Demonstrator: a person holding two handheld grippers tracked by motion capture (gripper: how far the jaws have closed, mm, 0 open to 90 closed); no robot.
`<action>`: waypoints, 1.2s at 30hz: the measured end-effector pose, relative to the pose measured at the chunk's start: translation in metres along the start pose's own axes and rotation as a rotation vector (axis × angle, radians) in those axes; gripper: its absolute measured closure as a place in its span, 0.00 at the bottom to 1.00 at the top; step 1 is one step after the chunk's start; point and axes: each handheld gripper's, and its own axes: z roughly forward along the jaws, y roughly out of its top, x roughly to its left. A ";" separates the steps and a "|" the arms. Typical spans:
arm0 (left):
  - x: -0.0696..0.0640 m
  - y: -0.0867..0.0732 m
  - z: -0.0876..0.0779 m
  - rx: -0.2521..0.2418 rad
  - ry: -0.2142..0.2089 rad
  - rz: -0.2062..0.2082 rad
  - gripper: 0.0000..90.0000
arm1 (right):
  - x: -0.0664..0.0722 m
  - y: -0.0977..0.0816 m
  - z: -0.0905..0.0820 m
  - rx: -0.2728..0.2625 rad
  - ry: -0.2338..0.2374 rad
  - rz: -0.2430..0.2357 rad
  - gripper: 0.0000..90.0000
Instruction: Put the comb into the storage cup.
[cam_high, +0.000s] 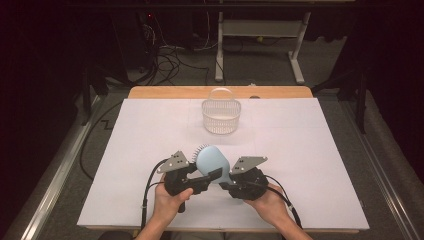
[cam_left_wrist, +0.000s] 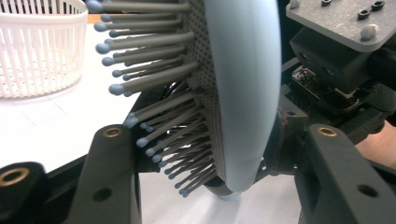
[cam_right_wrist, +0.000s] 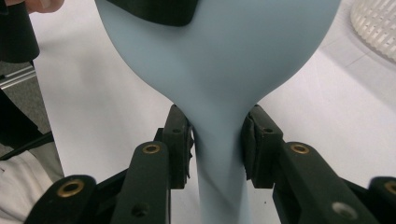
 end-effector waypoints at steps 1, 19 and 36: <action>0.000 0.000 0.000 0.001 0.000 0.002 0.55 | 0.000 0.000 0.000 -0.002 0.003 0.003 0.74; 0.005 0.007 -0.016 -0.048 0.030 -0.002 0.57 | -0.010 -0.004 -0.004 -0.063 0.045 0.077 0.55; 0.012 0.012 -0.033 -0.099 0.067 -0.019 0.57 | -0.025 -0.016 -0.022 -0.146 0.005 0.099 0.44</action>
